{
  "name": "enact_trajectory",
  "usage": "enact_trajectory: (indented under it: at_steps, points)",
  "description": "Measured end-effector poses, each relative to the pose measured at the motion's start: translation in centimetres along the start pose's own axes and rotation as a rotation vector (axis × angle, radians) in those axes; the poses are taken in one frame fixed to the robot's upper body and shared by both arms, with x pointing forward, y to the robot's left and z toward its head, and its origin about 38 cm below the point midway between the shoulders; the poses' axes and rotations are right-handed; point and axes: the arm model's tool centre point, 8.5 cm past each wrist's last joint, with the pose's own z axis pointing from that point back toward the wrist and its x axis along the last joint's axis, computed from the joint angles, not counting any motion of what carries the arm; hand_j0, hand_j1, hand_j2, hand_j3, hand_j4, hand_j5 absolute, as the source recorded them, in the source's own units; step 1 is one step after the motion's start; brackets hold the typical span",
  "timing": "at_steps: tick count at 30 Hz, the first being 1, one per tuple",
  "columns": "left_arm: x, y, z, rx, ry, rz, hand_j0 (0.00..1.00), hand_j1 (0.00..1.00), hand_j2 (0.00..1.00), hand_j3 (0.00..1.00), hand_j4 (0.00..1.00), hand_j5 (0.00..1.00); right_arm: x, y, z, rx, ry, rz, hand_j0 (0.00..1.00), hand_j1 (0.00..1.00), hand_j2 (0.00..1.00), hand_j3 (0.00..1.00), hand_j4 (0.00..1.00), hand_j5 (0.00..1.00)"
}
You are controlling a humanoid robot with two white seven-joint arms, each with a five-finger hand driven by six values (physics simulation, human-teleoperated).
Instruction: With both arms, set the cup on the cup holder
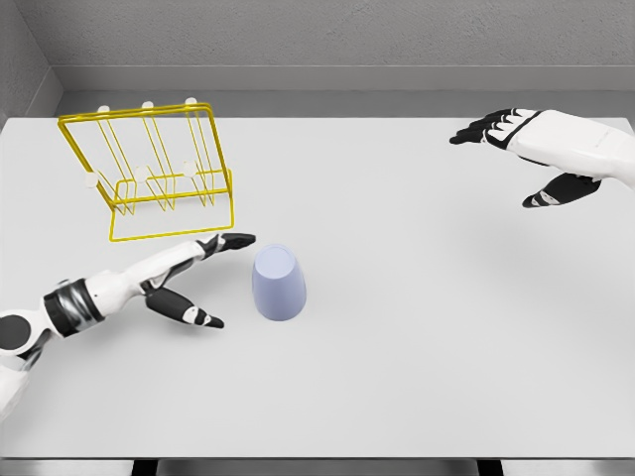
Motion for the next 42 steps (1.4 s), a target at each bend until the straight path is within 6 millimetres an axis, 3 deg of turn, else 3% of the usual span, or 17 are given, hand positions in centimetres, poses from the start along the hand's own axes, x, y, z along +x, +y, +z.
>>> enact_trajectory:
  at_steps: [18, 24, 42]
  points:
    - [1.0, -0.9, -4.4, -0.016, -0.026, 0.043, 1.0, 1.0, 1.0, 1.0, 1.0, 1.0, 0.0, 1.0, 0.0, 0.019, 0.001, -0.016, 1.0, 1.0, 1.0, 1.0, 1.0, 1.0]
    - [0.7, -1.7, -4.2, -0.033, -0.018, 0.047, 1.0, 1.0, 1.0, 1.0, 1.0, 1.0, -0.1, 1.0, 0.1, 0.02, 0.003, -0.017, 1.0, 1.0, 1.0, 1.0, 1.0, 1.0]
    - [1.6, -1.2, -5.5, -0.047, 0.028, 0.081, 1.0, 1.0, 1.0, 1.0, 1.0, 1.0, -0.1, 1.0, 0.1, 0.019, 0.004, -0.016, 1.0, 1.0, 1.0, 1.0, 1.0, 1.0]
